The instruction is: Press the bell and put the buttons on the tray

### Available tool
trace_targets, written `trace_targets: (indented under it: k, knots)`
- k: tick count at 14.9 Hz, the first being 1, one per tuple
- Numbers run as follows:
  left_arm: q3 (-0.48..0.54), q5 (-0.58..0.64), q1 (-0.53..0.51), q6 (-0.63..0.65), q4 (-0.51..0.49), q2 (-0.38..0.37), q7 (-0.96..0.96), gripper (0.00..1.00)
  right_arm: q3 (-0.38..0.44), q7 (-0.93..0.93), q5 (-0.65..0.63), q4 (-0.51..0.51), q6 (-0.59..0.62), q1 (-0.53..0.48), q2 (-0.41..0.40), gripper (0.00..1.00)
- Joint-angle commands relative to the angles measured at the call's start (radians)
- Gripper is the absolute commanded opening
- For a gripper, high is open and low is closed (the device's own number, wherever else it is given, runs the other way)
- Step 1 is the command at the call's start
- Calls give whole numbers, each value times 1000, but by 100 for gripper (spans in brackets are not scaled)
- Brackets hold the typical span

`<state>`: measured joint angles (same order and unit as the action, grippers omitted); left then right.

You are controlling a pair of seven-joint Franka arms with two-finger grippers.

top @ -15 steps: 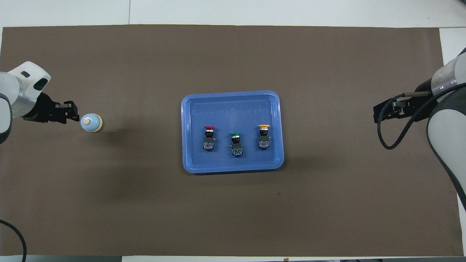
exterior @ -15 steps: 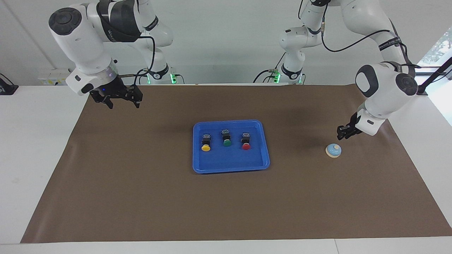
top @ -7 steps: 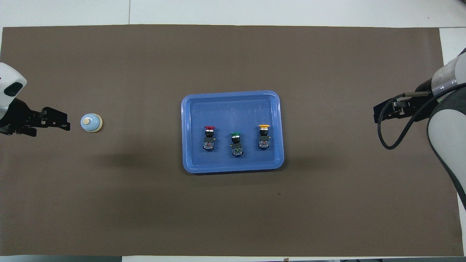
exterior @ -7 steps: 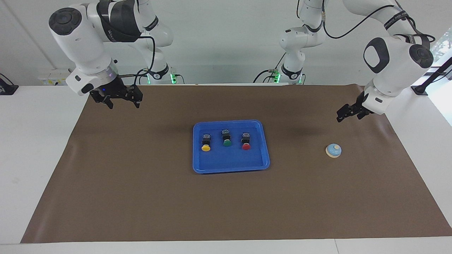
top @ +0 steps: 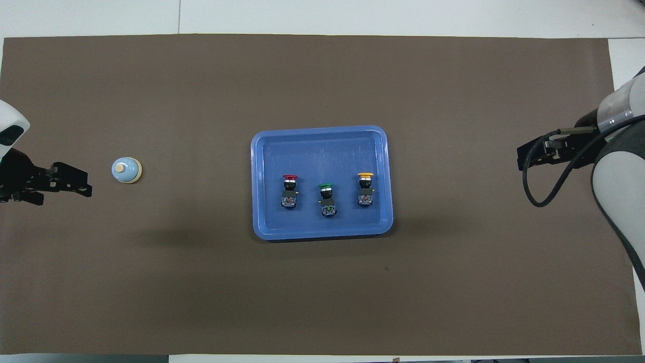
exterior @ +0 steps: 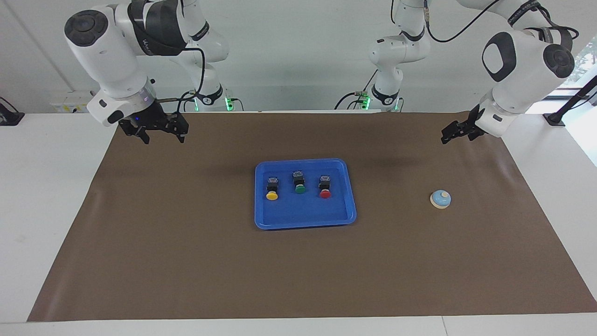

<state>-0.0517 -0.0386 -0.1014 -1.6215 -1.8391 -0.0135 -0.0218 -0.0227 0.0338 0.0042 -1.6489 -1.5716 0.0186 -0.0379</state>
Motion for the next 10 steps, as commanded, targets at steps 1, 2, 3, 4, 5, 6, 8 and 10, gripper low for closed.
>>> trace_targets:
  k: [1,2,3,4,5,6,8,10]
  knots:
    - [1,2,9,2,-9,-17,13,100,-11,0,-10,-20,5,-13,21,100]
    - [1,2,11,-7,-5,-14,14,100,-11,0,-10,-20,5,-13,21,100]
    - [1,2,9,-3,-2,-13,16,100,-11,0,-10,-22,5,-13,21,100]
    - [3,2,9,8,7,-8,16,100,-11,0,-10,-20,5,-13,21,100]
    - [1,2,9,8,21,-3,16,100,-11,0,-10,-20,5,-13,21,100]
    - [1,2,9,15,44,1,16,100,-11,0,-10,-20,5,-13,21,100]
    - [1,2,9,43,67,3,16,100,-11,0,-10,-20,5,-13,21,100]
    - [1,2,9,48,69,0,16,100,-11,0,-10,-22,5,-13,21,100]
